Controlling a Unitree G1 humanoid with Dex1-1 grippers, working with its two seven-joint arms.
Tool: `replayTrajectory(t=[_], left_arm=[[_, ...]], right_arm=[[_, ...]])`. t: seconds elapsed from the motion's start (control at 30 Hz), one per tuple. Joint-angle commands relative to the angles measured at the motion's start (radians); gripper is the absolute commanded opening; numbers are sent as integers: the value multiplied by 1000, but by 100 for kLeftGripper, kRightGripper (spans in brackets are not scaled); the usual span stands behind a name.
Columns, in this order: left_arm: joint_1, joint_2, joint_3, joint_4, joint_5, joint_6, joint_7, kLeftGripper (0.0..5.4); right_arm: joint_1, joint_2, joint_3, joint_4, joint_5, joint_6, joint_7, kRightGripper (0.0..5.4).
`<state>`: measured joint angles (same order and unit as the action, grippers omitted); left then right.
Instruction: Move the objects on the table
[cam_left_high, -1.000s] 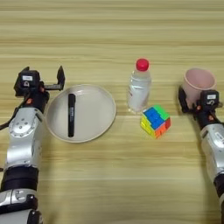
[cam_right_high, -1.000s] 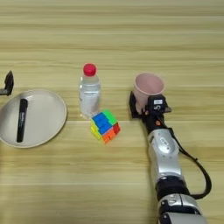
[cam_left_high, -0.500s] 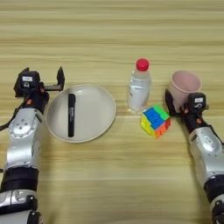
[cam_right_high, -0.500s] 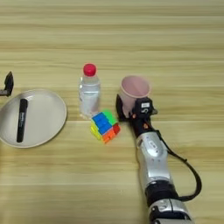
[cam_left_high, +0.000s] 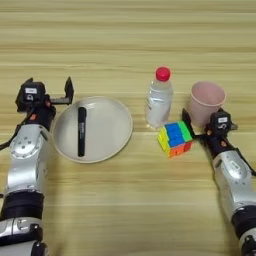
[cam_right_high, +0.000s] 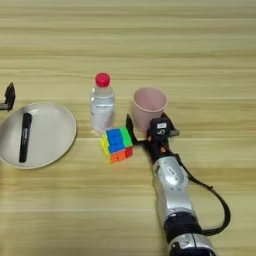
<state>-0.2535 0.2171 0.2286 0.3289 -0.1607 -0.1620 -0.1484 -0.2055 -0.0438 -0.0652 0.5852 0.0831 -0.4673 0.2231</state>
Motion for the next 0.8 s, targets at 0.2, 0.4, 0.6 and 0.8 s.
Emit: replayTrajectory(t=[0.2,0.4,0.6,0.8], left_arm=[[2,-2,0,1,2,4,6,540],[0,-10,-6,4,5,3,8,540],[-6,-14,-11,10,6,1,11,540],[-2,-11,-31,-8,23,33,18,540]], right_arm=[[105,-13,14,-165,-9,52,-13,534],[194,-26,23,-267,-9,85,-11,534],[279,-32,35,-374,-4,117,-9,534],[376,-37,51,-496,-1,151,-5,534]])
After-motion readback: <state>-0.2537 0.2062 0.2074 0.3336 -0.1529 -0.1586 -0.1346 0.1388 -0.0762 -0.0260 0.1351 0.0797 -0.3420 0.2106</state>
